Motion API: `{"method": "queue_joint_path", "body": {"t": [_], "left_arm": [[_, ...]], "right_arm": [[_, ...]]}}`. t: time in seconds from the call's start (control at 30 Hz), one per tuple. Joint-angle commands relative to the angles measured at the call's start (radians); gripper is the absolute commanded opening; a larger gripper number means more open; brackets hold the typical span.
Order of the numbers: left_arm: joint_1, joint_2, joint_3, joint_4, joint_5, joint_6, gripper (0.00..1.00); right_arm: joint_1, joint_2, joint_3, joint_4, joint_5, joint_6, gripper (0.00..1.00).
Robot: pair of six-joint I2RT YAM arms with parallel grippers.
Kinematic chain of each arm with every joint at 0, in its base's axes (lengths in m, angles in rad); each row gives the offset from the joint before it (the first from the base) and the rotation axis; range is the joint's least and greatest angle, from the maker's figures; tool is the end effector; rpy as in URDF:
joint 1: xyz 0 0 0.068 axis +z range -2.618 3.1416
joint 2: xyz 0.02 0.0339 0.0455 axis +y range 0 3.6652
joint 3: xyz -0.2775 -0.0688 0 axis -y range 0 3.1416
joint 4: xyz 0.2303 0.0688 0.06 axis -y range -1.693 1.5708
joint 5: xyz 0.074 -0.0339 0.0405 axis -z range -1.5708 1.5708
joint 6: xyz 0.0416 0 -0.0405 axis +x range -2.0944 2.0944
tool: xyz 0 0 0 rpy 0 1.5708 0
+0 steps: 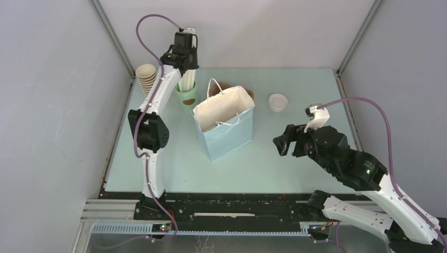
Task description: Pack the takeout coffee
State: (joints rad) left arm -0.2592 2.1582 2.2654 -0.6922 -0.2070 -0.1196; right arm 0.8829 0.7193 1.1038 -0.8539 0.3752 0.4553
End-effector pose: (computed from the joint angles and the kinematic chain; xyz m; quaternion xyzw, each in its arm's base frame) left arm 0.4777 -0.1178 0.3654 0.0123 0.8775 0.0008 0.4794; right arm 0.0770 0.0697 0.3874 -0.0823 0.8389 0.1942 0.5018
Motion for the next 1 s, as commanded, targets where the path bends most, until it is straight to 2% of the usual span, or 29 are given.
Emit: {"method": "queue_joint_path", "body": {"t": [0.0,0.17,0.33,0.5,0.7,0.97], "left_arm": [[0.001,0.005,0.081,0.025,-0.023,0.028,0.32],[0.0,0.016,0.085,0.023,-0.027,0.035,0.3],[0.001,0.018,0.087,0.019,-0.039,0.048,0.22],[0.0,0.005,0.106,0.017,-0.03,0.062,0.01],[-0.003,-0.117,0.115,0.017,-0.007,0.043,0.0],[-0.006,-0.39,0.073,-0.023,-0.013,0.01,0.0]], "right_arm": [[-0.008,0.007,0.003,0.019,-0.005,-0.01,0.89],[-0.01,0.012,0.003,0.018,-0.007,-0.014,0.89],[-0.012,0.017,0.004,0.022,-0.009,-0.019,0.89],[-0.015,0.021,0.003,0.035,-0.025,-0.024,0.89],[-0.015,0.017,0.003,0.042,-0.037,-0.02,0.89],[-0.014,-0.004,0.002,0.054,-0.057,-0.012,0.89]]}}
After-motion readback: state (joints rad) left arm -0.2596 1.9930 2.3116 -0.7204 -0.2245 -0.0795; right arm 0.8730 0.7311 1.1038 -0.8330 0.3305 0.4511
